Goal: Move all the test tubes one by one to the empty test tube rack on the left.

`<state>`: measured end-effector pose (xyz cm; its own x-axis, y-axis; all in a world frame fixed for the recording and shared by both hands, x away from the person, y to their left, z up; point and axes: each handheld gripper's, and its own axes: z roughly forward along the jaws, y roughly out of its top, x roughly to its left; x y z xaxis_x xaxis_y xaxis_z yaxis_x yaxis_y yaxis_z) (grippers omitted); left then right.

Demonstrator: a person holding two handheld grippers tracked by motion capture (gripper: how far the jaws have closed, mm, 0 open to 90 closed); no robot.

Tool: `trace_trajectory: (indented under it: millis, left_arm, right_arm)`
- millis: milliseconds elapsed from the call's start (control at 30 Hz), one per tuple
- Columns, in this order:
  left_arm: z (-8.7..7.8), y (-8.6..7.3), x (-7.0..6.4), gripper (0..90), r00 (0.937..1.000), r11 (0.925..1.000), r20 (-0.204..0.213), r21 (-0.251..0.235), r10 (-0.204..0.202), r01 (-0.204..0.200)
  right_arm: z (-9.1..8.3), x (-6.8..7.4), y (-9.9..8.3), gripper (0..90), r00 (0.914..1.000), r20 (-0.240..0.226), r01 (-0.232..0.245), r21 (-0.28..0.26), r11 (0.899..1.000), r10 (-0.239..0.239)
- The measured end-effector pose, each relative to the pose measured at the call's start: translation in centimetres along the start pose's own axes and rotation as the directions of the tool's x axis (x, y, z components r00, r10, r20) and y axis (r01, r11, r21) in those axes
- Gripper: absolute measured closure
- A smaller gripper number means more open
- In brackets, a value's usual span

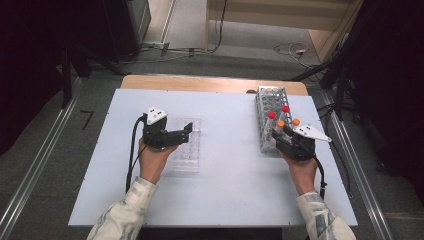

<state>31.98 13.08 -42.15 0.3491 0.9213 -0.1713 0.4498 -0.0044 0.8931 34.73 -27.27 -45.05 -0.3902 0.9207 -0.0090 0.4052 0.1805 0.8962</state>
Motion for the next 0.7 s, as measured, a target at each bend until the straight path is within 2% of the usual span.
trace_trajectory:
  millis: [433, 700]
  left_arm:
    - [0.0, 0.0, -0.1, 6.7, 1.0, 1.0, 0.002, 0.007, 0.006, -0.006]
    - [0.0, 0.0, -0.2, 6.7, 0.9999, 1.0, 0.008, 0.006, 0.006, -0.006]
  right_arm:
    - [1.2, -0.1, -0.3, 64.6, 0.9996, 0.021, 0.02, 0.014, 1.0, -0.02]
    - [1.0, -0.2, -0.2, 70.7, 0.9994, 0.03, 0.016, 0.012, 1.0, -0.016]
